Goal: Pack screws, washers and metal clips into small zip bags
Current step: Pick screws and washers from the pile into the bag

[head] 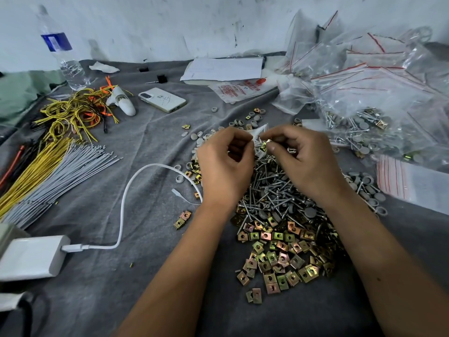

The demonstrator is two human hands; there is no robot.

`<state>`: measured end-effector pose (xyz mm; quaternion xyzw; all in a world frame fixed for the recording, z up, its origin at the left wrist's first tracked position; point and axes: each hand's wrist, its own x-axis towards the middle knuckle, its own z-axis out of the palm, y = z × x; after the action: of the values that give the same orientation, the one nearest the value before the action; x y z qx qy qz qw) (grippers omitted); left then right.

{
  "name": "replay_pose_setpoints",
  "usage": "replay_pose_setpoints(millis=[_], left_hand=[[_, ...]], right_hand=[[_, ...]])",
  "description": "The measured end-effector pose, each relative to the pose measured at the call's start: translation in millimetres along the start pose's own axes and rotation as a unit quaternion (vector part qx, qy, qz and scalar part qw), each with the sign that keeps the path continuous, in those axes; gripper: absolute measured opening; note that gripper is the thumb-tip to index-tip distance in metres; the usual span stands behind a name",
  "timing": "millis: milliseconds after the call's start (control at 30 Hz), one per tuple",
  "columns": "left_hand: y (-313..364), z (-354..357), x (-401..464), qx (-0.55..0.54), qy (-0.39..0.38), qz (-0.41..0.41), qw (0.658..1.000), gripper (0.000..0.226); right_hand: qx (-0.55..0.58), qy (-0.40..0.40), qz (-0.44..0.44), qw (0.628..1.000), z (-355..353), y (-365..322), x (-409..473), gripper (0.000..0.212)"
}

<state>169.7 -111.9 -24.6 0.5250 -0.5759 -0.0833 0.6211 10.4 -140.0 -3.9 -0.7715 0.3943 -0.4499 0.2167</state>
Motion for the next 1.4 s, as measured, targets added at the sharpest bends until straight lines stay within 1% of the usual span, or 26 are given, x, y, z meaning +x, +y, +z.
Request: replay_pose_setpoints(millis=[100,267,367,600,733,833,1000,1100,1167,1233,1267,1333,1400], left_hand=[[0.6,-0.2,0.2,-0.004,-0.011,-0.002,1.000,0.009],[0.7,-1.8,-0.5,0.012,-0.040,0.038,0.998,0.009],[0.2,-1.1,-0.9,0.021,-0.035,0.055,0.998,0.009],[-2.8,2.2,-2.0,0.026,-0.030,0.064,0.997,0.009],[-3.5,2.9,-2.5,0.019,-0.030,0.057,0.998,0.008],[-3.2,2.3,-2.1,0.020,-0.025,0.041,0.999,0.008],[-1.6,1.7,-1.0,0.025,0.001,0.013,1.000,0.009],[2.1,1.0,-0.8,0.034,0.029,-0.003,0.999,0.014],[4.5,1.6,-0.4,0.001,0.049,-0.046,0.998,0.017],[6.2,1.5,1.0,-0.048,0.065,-0.090,0.993,0.019],[7.0,1.2,1.6,-0.057,0.065,-0.096,0.992,0.020],[8.3,0.1,2.0,-0.057,0.054,-0.092,0.993,0.019],[8.9,-1.0,2.5,-0.053,0.048,-0.084,0.994,0.019]], right_hand=[[0.002,0.004,0.010,1.000,0.7,-0.3,-0.5,0.017],[-0.012,-0.006,-0.001,1.000,-0.4,-2.2,0.0,0.014],[-0.036,-0.016,-0.003,0.999,1.5,-3.3,0.0,0.012],[-0.080,-0.029,-0.024,0.996,3.3,-2.2,0.3,0.012],[-0.085,-0.011,-0.042,0.995,2.9,-2.7,0.5,0.017],[-0.065,0.003,-0.032,0.997,2.2,-3.7,0.3,0.021],[-0.005,0.101,0.004,0.995,0.5,-4.8,-1.8,0.021],[-0.006,0.124,-0.012,0.992,-1.5,-4.7,-2.4,0.015],[0.003,0.109,-0.038,0.993,-1.2,-6.0,-2.6,0.012],[0.037,0.065,-0.059,0.996,0.9,-7.8,-2.9,0.012],[0.048,0.037,-0.065,0.996,2.0,-8.3,-2.9,0.013],[0.033,-0.003,-0.076,0.997,4.2,-7.0,-2.9,0.012],[0.003,-0.014,-0.082,0.997,5.6,-3.3,-2.8,0.011]])
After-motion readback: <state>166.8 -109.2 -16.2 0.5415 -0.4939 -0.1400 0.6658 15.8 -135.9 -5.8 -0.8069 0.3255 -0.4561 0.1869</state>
